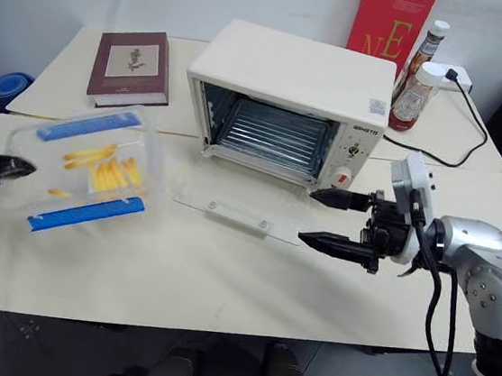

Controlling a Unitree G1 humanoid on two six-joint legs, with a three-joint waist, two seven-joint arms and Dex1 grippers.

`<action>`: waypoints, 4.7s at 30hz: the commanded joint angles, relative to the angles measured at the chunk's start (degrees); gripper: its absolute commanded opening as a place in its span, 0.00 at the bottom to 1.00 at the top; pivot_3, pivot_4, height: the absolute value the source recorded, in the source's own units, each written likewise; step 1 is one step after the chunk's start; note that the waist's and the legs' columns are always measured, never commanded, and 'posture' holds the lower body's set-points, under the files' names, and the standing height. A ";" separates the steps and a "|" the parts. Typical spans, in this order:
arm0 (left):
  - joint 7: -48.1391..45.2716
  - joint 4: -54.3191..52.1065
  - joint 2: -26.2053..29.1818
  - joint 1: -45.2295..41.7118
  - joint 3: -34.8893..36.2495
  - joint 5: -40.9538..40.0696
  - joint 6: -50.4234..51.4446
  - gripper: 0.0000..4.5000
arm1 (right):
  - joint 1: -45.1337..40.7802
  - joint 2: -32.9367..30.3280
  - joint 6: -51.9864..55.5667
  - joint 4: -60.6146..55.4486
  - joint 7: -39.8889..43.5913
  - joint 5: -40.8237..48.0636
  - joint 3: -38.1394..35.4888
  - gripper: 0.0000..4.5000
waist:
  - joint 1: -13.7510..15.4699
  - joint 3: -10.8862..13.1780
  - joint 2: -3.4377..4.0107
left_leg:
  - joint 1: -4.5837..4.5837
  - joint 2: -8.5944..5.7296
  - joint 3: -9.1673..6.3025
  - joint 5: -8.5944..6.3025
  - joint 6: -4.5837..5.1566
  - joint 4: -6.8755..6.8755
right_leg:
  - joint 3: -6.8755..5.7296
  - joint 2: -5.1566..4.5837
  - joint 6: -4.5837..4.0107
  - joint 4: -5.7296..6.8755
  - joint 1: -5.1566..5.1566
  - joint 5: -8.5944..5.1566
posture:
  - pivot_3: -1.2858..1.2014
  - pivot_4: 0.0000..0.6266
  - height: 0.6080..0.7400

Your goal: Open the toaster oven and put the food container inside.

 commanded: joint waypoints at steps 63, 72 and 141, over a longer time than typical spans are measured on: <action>-86.62 -33.19 -27.36 7.06 -17.44 71.54 -31.79 0.00 | 0.61 6.02 -2.69 -8.06 -21.21 -11.27 17.80 0.01 | -1.46 0.22 0.06 | -0.72 -0.07 -0.30 0.34 0.50 1.01 | 0.21 0.12 0.37 0.87 -0.45 0.23 | 0.52 0.24 1.00; -70.23 -16.92 -42.59 -3.98 -20.24 83.51 -36.96 0.00 | -11.06 16.90 -8.79 7.34 -32.02 -27.85 21.43 0.01 | -1.50 0.22 0.07 | -0.70 -0.09 -0.36 0.32 0.53 1.01 | 0.18 0.12 0.42 1.15 -0.55 0.28 | 0.52 0.24 1.00; -109.62 -9.74 -6.20 -7.25 -4.09 75.14 -51.42 1.00 | -7.70 -15.84 13.55 5.32 -9.64 2.51 -13.54 1.00 | -1.74 0.56 0.61 | -0.65 0.06 -0.32 0.09 1.38 1.00 | 0.10 0.28 0.07 1.29 -0.60 0.06 | 0.52 0.24 1.00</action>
